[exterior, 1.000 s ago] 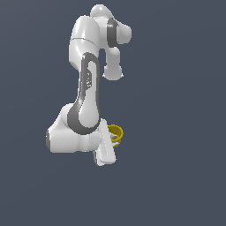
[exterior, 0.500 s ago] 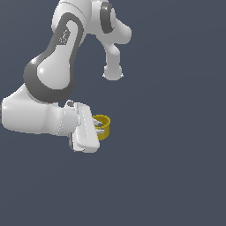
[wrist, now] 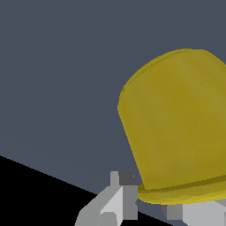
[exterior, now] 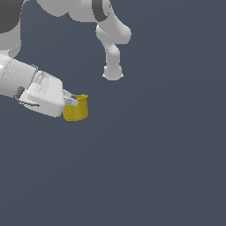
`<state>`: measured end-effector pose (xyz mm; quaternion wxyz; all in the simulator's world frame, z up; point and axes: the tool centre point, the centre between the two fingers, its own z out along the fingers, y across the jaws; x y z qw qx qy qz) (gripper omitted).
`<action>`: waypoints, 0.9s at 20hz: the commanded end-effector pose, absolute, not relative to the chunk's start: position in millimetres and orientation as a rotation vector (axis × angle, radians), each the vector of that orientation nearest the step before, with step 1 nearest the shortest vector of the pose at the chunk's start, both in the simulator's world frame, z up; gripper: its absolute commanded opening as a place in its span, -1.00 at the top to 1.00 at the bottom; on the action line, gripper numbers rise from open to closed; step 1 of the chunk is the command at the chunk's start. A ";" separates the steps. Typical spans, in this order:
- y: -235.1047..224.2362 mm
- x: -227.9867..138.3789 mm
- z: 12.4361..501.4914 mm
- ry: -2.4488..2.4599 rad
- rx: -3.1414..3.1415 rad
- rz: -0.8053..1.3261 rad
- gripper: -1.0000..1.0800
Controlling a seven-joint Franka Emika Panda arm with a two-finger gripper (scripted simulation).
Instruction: Pick up the object and move it to a goal position.
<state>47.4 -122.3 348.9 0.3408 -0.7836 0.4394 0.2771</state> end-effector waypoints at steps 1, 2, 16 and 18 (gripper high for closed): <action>-138.4 40.0 377.3 1.094 -2.054 0.678 1.00; -144.6 37.2 387.1 1.077 -2.058 0.663 1.00; -190.7 15.1 453.4 0.955 -2.079 0.558 1.00; -192.0 14.7 454.9 0.952 -2.079 0.556 1.00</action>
